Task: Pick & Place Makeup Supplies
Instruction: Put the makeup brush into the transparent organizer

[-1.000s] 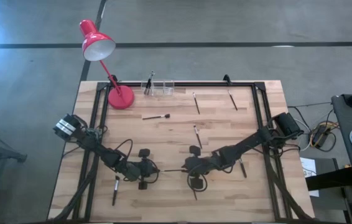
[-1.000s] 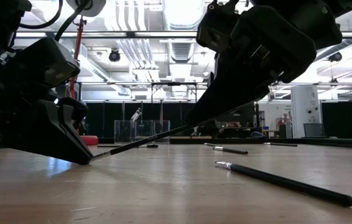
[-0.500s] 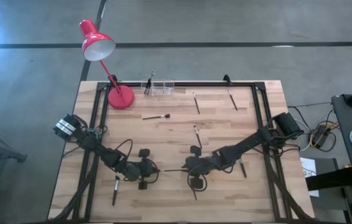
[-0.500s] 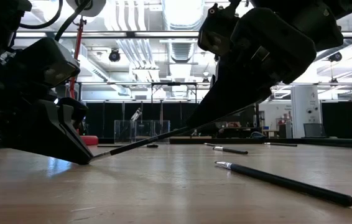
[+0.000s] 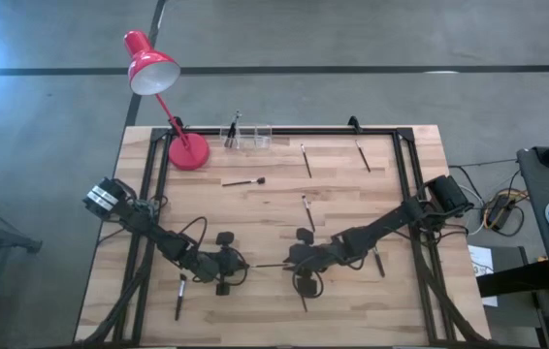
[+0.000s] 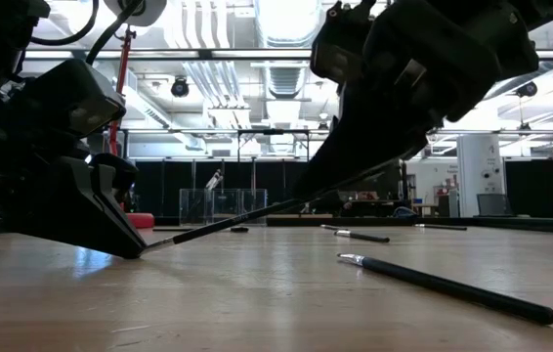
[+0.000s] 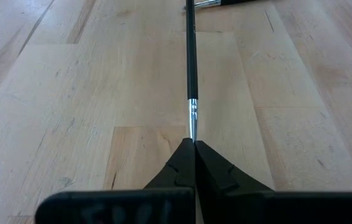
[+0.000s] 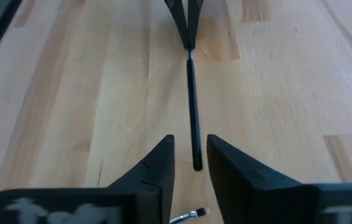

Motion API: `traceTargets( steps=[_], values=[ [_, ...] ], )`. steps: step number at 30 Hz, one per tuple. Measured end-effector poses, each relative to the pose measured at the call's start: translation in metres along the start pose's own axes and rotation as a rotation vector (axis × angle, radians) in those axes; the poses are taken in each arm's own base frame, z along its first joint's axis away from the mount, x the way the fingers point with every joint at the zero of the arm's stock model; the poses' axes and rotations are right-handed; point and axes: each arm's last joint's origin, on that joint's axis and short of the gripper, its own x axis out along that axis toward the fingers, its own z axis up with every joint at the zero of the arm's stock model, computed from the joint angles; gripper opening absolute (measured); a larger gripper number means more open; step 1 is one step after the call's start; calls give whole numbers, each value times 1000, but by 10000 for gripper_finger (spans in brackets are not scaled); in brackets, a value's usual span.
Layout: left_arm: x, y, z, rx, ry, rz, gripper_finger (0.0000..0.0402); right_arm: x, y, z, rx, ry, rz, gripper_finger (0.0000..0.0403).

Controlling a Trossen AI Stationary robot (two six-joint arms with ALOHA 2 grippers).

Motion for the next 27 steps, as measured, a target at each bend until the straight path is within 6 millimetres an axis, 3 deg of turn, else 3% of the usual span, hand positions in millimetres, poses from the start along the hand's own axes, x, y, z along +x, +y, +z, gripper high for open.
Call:
traceTargets(
  steps=[9,19,27],
  values=[
    [0,0,0,0,0,0,0,1,-5,2,44,5,7,152],
    [0,0,0,0,0,-2,0,3,-8,4,52,6,8,140],
    [0,0,0,-3,-4,-5,0,42,-1,-1,16,71,31,120]
  ],
)
